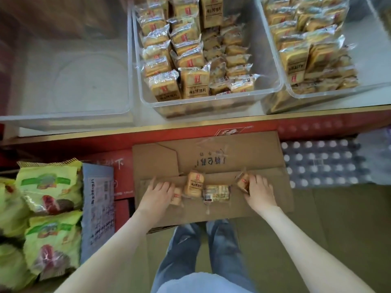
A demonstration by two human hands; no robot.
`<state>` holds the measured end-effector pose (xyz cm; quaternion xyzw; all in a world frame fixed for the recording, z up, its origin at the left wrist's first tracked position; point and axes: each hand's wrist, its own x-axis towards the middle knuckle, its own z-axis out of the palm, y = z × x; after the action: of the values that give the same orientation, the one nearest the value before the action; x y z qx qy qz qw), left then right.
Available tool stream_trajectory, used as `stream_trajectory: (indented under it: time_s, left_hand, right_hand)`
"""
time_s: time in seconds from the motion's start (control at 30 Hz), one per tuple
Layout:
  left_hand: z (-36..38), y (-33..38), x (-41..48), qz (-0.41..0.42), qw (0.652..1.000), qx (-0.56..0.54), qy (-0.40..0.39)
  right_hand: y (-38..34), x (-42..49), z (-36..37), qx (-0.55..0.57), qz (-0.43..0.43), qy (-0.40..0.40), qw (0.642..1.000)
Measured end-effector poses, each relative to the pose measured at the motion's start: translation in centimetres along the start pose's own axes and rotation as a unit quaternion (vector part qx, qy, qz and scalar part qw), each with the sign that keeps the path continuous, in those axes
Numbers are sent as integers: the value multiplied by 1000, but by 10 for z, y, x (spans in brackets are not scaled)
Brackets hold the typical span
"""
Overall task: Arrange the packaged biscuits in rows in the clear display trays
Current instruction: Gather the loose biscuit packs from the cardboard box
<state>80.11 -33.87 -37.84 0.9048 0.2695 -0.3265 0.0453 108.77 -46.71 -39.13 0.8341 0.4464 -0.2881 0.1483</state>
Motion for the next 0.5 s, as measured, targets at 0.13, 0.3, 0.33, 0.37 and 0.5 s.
stream_trajectory:
  time_s: [0.13, 0.3, 0.33, 0.37, 0.5]
  left_hand:
    - [1, -5, 2, -43, 997, -70, 2]
    - [6, -13, -5, -151, 965, -213, 35]
    - [7, -13, -5, -159, 963, -214, 29]
    - [7, -13, -5, -164, 962, -217, 20]
    - [15, -8, -11, -201, 934, -296, 24]
  right_hand:
    - [-8, -12, -5, 153, 16, 83, 985]
    - [-35, -33, -5, 174, -131, 34, 975]
    - [-40, -33, 0, 153, -155, 11, 976]
    - [-44, -32, 6, 126, -173, -7, 977]
    - [-57, -22, 21, 20, -200, -19, 979]
